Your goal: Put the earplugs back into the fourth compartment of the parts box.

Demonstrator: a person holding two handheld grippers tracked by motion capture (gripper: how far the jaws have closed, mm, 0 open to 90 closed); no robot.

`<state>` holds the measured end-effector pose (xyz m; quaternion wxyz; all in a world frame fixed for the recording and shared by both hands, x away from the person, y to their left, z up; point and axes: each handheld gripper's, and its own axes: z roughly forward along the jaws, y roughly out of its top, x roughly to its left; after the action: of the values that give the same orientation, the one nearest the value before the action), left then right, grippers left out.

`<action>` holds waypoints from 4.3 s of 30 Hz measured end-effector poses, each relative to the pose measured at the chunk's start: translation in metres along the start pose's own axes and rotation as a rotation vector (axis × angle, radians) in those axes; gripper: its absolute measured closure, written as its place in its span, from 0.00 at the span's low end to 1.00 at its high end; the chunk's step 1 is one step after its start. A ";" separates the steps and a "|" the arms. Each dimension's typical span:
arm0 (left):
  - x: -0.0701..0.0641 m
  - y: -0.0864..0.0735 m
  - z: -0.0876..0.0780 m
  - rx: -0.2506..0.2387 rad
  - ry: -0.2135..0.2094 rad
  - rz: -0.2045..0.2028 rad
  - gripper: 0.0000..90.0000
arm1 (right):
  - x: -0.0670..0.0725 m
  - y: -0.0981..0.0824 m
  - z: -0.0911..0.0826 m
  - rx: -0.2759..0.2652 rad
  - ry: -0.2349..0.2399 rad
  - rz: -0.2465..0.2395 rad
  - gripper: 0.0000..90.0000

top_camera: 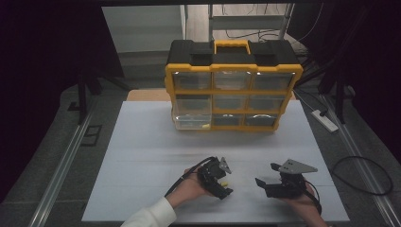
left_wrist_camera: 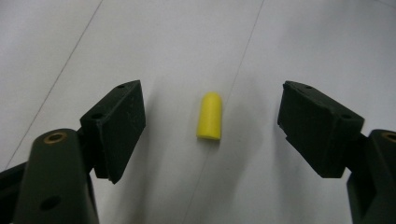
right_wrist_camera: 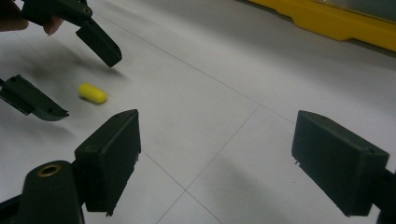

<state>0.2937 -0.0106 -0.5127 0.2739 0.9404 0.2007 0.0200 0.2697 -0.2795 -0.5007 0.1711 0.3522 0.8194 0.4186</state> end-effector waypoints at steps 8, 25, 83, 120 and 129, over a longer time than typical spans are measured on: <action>-0.004 -0.001 0.004 0.013 -0.006 0.032 0.39 | 0.000 0.000 0.000 0.001 0.000 -0.001 0.18; -0.005 -0.007 -0.015 -0.076 0.005 0.034 0.87 | 0.000 0.000 0.000 0.001 -0.001 -0.003 0.18; 0.054 0.015 -0.171 -0.582 0.222 -0.177 0.87 | -0.001 0.000 -0.001 -0.011 -0.010 0.005 0.18; 0.120 0.016 -0.175 -0.499 0.397 -0.321 0.86 | -0.001 0.000 -0.002 -0.010 -0.009 0.006 0.18; 0.111 0.017 -0.179 -0.539 0.405 -0.322 0.39 | -0.001 0.000 -0.002 -0.015 -0.011 0.004 0.19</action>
<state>0.3759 0.1104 -0.3593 0.4661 0.7680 0.3835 0.2143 0.2694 -0.2813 -0.4992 0.1774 0.3549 0.8147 0.4230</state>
